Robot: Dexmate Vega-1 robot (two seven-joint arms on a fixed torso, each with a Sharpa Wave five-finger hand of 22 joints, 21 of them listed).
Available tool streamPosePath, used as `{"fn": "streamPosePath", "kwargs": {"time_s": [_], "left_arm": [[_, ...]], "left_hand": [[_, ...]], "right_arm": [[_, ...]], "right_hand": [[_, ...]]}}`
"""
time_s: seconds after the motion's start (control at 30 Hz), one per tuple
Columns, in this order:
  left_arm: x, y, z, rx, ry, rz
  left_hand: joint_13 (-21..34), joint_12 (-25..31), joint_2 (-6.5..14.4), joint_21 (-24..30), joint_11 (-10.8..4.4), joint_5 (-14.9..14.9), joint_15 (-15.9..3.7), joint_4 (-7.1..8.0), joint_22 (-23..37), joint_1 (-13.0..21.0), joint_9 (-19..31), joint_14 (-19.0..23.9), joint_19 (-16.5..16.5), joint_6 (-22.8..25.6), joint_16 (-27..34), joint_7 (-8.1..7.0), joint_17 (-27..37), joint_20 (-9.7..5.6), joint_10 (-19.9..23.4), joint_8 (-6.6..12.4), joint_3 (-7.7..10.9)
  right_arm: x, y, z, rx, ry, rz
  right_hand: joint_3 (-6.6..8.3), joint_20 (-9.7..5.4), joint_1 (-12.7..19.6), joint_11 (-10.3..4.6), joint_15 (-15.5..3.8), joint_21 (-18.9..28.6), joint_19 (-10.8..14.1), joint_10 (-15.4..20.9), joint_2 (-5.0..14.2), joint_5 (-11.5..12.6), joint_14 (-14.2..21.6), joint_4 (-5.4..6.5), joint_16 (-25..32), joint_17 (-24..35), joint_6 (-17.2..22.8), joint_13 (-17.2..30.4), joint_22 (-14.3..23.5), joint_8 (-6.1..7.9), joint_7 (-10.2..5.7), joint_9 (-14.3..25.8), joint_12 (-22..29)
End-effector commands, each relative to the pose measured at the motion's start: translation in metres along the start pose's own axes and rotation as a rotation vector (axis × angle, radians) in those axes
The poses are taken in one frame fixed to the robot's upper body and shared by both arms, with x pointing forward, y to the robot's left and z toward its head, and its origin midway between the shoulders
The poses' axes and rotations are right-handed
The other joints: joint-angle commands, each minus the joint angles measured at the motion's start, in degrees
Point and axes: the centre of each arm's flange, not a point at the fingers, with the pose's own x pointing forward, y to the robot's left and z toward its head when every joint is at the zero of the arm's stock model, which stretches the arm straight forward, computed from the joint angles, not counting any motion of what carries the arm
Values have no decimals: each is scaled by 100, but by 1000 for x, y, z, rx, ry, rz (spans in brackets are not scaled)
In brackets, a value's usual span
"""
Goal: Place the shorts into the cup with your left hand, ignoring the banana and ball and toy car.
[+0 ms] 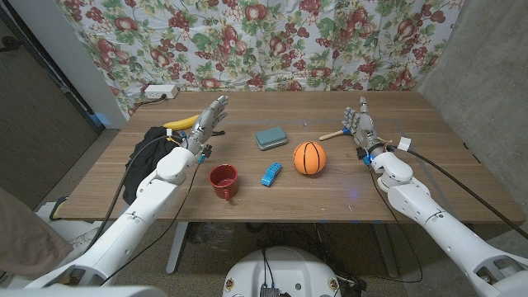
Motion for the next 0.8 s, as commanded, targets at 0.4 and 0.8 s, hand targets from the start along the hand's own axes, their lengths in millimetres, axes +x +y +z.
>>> {"fn": "streamPosePath", "kwargs": {"time_s": [0.4,0.8], "left_arm": [[-14,7,17,214,5,37],[-21,12,20,286,5,75]], "left_hand": [[25,-43,78,36,28,-3,-82,-32,6,59,14,-113,-64,57,0,-37,14,24,-75,16,34],[26,-55,81,38,77,1,-76,-42,4,64,14,-181,-102,65,-14,-32,14,42,-95,10,38]], "right_arm": [[12,8,-1,-15,19,30],[13,9,-2,-21,22,26]], "right_hand": [[3,61,8,24,-45,-57,1,-21,33,26,-57,-25,9,11,-11,18,30,18,-41,20,10],[6,-14,19,34,-118,-88,14,-4,51,29,-63,-34,8,8,2,16,31,23,-71,20,17]]}}
